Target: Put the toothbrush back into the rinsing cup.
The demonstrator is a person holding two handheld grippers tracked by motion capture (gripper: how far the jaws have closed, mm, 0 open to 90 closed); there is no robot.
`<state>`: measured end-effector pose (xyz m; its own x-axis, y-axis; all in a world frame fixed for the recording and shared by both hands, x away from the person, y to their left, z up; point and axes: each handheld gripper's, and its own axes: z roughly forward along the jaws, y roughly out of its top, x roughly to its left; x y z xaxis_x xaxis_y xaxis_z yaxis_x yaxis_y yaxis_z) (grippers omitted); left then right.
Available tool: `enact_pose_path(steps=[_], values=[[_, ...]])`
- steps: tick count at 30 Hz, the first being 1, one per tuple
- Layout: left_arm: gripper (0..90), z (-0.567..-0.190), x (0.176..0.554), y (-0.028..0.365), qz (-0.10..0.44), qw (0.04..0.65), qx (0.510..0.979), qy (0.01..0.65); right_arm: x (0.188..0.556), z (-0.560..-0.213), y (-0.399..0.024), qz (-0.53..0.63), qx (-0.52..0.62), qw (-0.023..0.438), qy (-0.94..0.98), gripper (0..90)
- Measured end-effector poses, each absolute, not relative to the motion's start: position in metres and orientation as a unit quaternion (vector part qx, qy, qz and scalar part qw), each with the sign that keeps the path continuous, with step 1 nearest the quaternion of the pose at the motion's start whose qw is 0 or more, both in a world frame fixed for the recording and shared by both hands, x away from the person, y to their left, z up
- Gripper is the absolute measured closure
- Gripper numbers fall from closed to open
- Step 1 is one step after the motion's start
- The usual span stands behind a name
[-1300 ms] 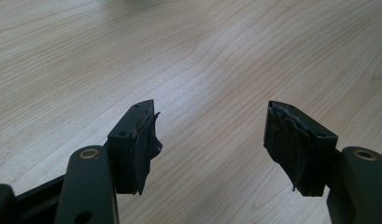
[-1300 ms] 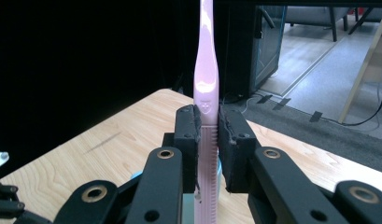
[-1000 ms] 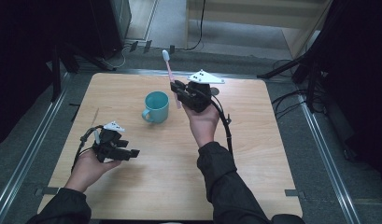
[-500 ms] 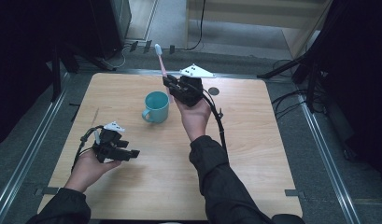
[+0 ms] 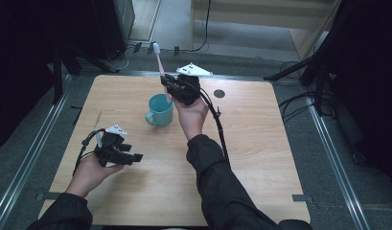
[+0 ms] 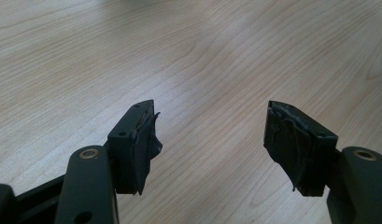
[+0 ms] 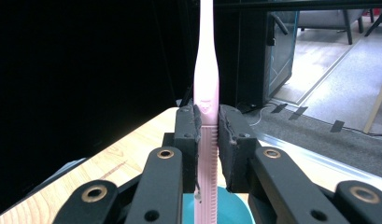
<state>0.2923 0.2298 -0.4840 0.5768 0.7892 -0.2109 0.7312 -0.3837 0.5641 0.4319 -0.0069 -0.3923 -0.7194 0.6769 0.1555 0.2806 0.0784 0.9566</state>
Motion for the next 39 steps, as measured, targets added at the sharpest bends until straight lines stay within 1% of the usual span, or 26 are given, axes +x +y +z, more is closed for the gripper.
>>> enact_pose_path(steps=[7,24,26,39], values=[[34.5,-0.485,0.293,0.23,0.045,0.313,0.831,0.458,0.437,-0.399,0.003,0.592,0.334,0.165,0.714,79.1],[34.5,-0.485,0.293,0.229,0.042,0.31,0.834,0.455,0.449,-0.419,0.013,0.587,0.336,0.167,0.717,79.0],[34.5,-0.485,0.293,0.229,0.041,0.309,0.834,0.455,0.449,-0.423,0.014,0.589,0.337,0.158,0.717,78.9],[34.5,-0.485,0.292,0.229,0.042,0.31,0.835,0.453,0.45,-0.439,0.021,0.578,0.341,0.16,0.724,78.9]])
